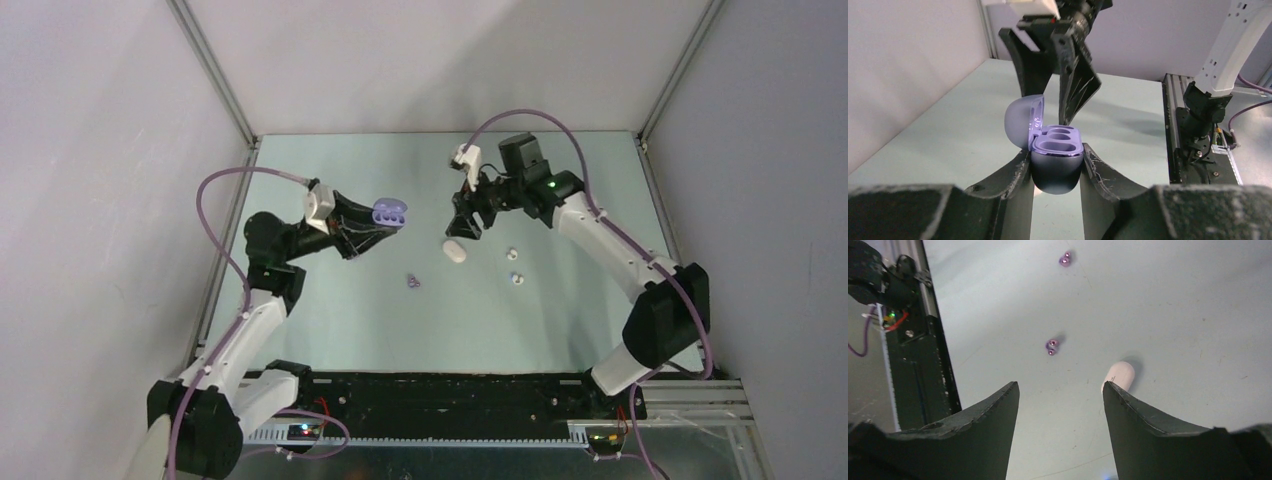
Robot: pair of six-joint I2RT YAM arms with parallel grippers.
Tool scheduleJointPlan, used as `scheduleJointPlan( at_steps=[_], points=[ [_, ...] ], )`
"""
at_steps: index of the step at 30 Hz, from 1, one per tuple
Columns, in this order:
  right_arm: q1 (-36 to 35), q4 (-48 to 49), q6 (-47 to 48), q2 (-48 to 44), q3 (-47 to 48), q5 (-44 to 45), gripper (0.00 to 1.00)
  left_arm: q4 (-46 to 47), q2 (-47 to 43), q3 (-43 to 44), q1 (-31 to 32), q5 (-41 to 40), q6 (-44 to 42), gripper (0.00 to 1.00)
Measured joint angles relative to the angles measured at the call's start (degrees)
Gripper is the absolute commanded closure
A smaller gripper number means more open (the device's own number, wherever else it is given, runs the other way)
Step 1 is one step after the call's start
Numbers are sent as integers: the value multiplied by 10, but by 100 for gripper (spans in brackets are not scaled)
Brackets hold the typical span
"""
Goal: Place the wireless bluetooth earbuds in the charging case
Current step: Adjust the earbud at the center of the board.
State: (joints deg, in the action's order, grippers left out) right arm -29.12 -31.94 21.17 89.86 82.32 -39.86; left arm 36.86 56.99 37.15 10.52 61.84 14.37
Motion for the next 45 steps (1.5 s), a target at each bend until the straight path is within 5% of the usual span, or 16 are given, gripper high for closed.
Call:
scheduleJointPlan(
  at_steps=[5, 13, 20, 29, 36, 45],
  points=[
    [-35, 14, 14, 41, 0, 22, 36, 38, -24, -47, -33, 7, 33, 100],
    [-63, 43, 36, 104, -7, 23, 43, -36, -98, -53, -78, -31, 47, 100],
    [-90, 44, 91, 151, -7, 37, 53, -257, -152, -20, -84, -60, -10, 100],
    [-111, 36, 19, 242, 42, 106, 72, -476, -135, 66, -148, -67, -69, 100],
    [-137, 11, -46, 262, 91, 108, 69, -513, -136, 66, -168, -113, -73, 100],
    [-139, 4, -14, 282, 108, 69, 64, -503, -145, 66, -186, -154, -50, 100]
  ],
)
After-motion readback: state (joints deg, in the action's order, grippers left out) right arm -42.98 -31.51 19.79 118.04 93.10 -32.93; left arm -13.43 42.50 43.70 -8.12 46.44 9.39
